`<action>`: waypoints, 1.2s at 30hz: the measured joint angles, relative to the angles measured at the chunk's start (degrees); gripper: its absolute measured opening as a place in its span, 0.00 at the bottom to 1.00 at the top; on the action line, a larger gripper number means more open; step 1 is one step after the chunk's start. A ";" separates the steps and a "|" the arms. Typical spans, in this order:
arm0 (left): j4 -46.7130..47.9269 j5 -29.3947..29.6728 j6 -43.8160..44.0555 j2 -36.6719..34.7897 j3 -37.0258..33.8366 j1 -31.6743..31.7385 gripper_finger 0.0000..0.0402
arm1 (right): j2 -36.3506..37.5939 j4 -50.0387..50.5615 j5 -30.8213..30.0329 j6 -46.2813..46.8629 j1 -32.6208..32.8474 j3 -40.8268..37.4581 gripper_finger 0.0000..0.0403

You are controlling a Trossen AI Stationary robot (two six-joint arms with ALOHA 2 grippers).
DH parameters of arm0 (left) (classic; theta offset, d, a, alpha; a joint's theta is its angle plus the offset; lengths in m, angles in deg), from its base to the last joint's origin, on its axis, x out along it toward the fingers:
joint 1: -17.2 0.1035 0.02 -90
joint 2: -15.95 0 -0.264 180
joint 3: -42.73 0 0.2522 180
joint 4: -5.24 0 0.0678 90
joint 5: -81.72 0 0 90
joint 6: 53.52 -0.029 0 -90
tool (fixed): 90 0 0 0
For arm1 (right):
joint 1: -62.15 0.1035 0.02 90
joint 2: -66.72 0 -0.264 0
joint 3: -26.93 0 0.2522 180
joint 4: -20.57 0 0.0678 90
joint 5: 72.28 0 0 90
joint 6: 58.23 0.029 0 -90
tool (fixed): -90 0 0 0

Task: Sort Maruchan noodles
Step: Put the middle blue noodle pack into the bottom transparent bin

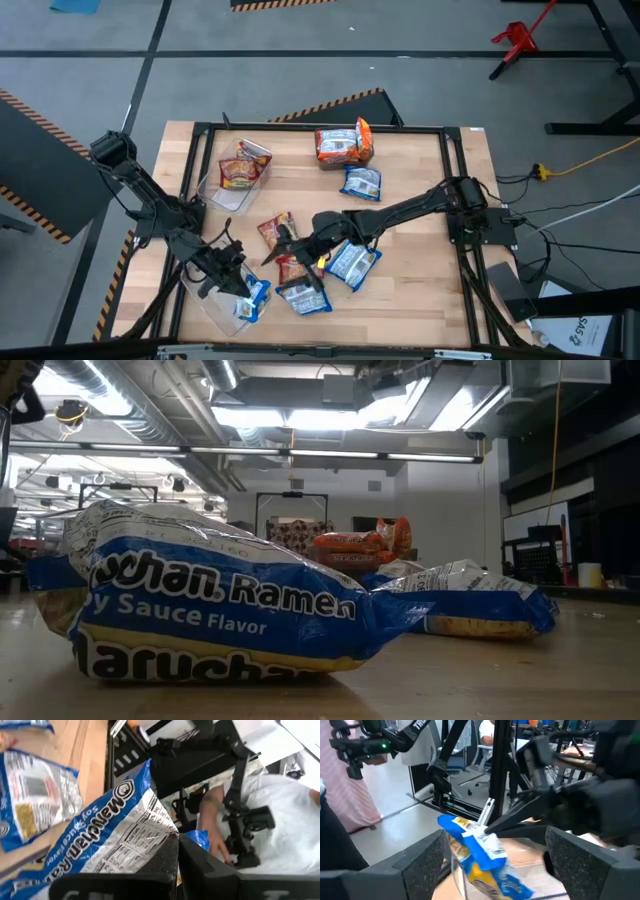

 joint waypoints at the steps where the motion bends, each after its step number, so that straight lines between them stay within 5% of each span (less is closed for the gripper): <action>1: -0.36 0.15 -0.33 -0.04 0.00 0.27 0.00 | -0.48 -0.98 -0.39 0.55 0.26 0.00 0.82; 10: -1.88 0.25 -1.26 -1.07 0.00 0.99 0.00 | -4.84 -5.37 -2.92 0.67 2.54 1.40 0.82; 20: -3.30 -0.34 -1.00 -1.07 0.00 0.97 0.00 | -9.23 12.41 -2.91 -0.04 2.83 13.69 0.79; 36: -4.27 -0.05 -2.29 -1.07 0.00 0.97 0.00 | -9.23 17.42 -7.87 -2.67 2.74 15.32 0.23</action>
